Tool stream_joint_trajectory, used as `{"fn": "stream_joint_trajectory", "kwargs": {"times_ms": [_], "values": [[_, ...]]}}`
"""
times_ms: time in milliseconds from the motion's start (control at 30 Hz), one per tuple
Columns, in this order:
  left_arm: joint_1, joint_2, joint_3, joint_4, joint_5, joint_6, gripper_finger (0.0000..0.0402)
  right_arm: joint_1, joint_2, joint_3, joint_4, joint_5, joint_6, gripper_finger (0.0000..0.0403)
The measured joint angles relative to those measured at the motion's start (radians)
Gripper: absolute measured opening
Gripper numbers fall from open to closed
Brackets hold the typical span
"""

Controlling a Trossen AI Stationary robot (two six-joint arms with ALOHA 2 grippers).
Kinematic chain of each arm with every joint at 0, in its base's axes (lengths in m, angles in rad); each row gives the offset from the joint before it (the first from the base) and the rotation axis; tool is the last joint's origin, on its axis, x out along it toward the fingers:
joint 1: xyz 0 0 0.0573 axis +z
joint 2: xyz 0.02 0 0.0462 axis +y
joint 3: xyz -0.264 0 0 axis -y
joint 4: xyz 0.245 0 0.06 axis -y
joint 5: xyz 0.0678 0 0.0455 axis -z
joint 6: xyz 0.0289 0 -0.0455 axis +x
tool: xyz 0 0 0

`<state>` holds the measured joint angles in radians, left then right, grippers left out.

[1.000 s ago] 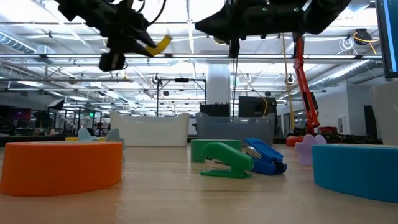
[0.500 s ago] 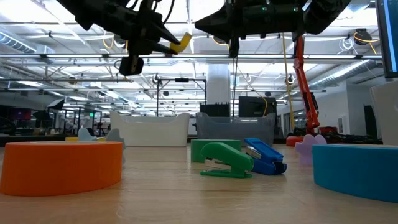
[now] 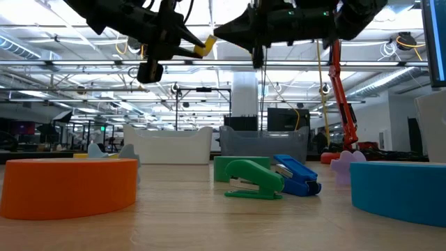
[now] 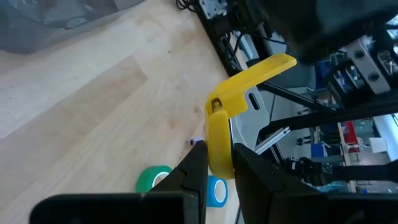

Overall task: Pick and place Stapler, Stapler remover, tape
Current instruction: Put the small yellow stapler into the white bin

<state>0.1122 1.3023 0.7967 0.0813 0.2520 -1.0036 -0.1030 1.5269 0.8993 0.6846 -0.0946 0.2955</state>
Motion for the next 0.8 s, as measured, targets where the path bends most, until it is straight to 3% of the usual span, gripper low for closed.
{"fn": "stream_joint_trajectory", "kwargs": {"times_ms": [200, 567, 800], "values": [[0.008, 0.0, 0.0, -0.003, -0.002, 0.001, 0.0058, 0.012, 0.054, 0.076, -0.071, -0.056, -0.011, 0.0004], [0.037, 0.0, 0.0, -0.006, 0.008, 0.014, 0.0058, 0.044, 0.058, 0.076, -0.107, -0.091, -0.004, 0.0004], [0.023, -0.001, 0.0, -0.086, 0.009, 0.077, 0.0058, 0.045, 0.02, 0.074, -0.105, -0.008, -0.08, 0.0004]]}}
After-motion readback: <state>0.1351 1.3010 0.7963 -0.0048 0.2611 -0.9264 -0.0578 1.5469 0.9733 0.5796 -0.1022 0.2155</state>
